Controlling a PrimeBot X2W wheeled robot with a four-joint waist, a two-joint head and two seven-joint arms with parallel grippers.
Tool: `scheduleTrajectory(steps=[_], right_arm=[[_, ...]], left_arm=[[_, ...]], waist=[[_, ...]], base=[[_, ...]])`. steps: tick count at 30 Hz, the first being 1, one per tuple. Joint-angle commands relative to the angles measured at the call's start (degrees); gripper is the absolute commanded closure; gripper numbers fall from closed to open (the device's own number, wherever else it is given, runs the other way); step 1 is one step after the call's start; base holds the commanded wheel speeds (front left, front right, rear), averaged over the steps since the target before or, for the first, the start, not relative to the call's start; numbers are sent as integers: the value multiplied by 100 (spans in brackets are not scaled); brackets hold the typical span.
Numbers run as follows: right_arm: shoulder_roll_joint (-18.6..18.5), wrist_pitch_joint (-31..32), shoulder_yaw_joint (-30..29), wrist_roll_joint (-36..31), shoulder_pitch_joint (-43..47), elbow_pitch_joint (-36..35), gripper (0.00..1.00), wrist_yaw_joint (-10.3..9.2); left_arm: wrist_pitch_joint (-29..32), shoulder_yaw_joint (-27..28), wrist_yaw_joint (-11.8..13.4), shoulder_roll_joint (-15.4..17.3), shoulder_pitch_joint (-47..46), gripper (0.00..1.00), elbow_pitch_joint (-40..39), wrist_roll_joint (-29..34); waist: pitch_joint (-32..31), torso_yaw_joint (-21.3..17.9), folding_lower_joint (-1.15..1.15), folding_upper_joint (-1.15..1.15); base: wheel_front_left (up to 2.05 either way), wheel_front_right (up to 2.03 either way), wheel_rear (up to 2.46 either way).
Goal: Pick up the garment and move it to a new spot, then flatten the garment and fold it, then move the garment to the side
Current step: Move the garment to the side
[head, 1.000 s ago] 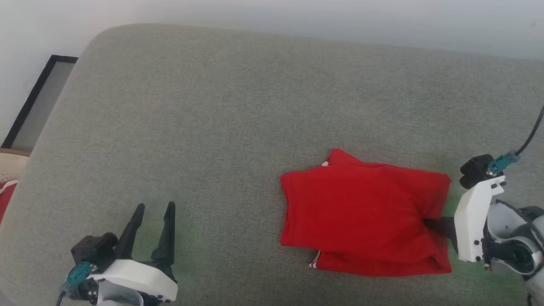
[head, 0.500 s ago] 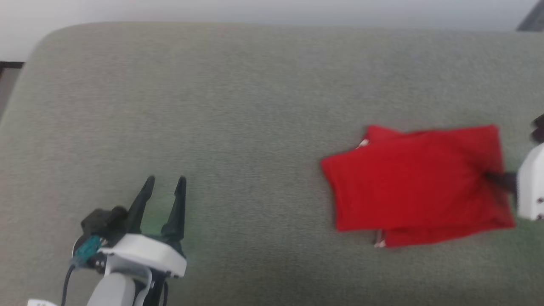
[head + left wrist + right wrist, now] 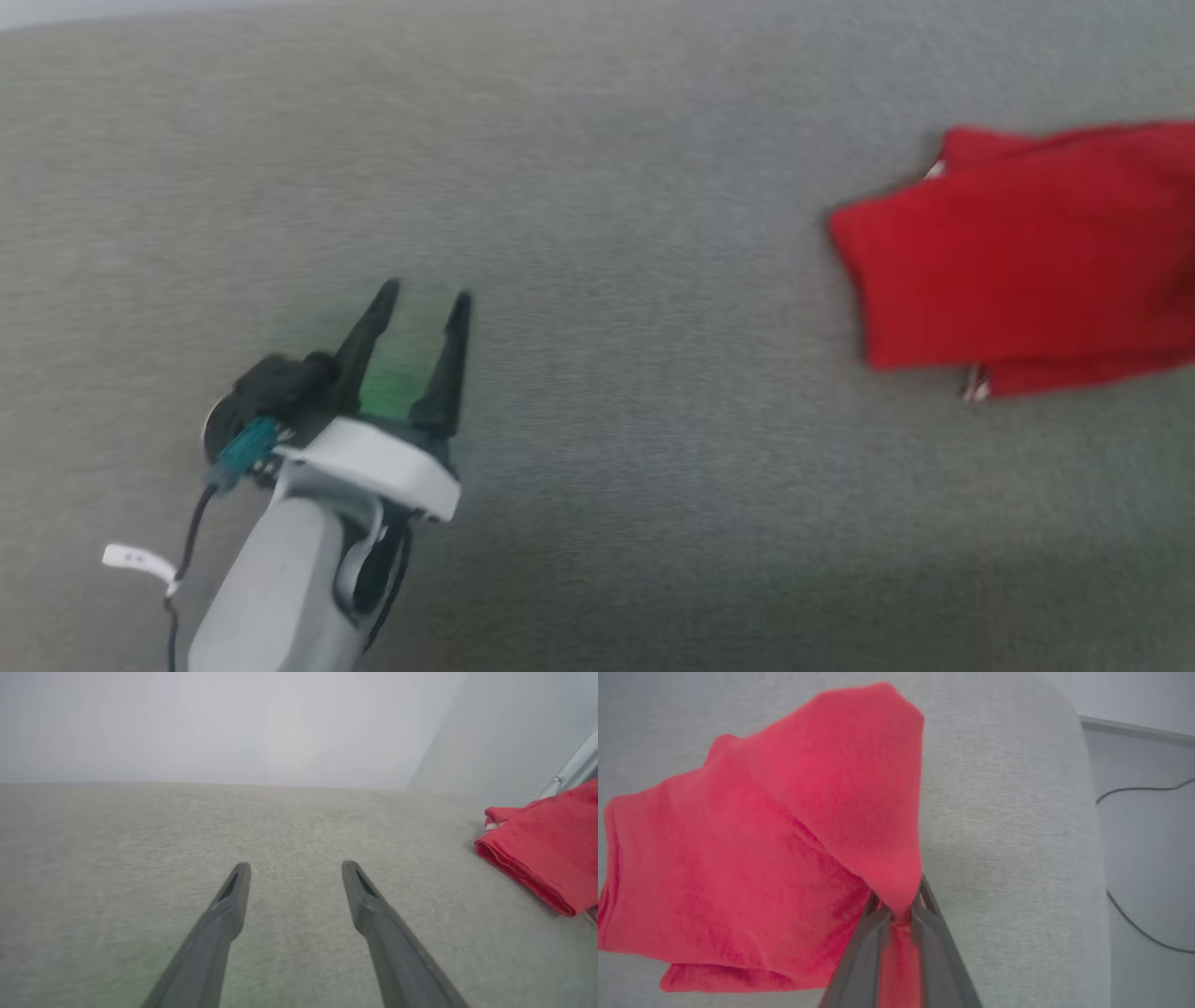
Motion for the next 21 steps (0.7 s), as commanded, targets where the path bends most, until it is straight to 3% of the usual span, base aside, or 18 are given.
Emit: scheduleTrajectory(steps=[1,11,21], right_arm=[[-79,-229,50,-81,-201,78,100,-10],[-366,-1443,504,-447,-1067,852,100,-10],[-542,-2290,1007,-839,-1737,1875,100,-11]], left_arm=[[-24,-77,-17,-14,-184,0,12,73],[-24,-641,-18,19,-919,0,197,196],[-8,-1054,-19,48,-1355,0,425,140]], waist=[[258,-297,0,0],[757,-865,0,0],[1088,-957,0,0]], base=[[0,0,0],[0,0,0],[0,0,0]])
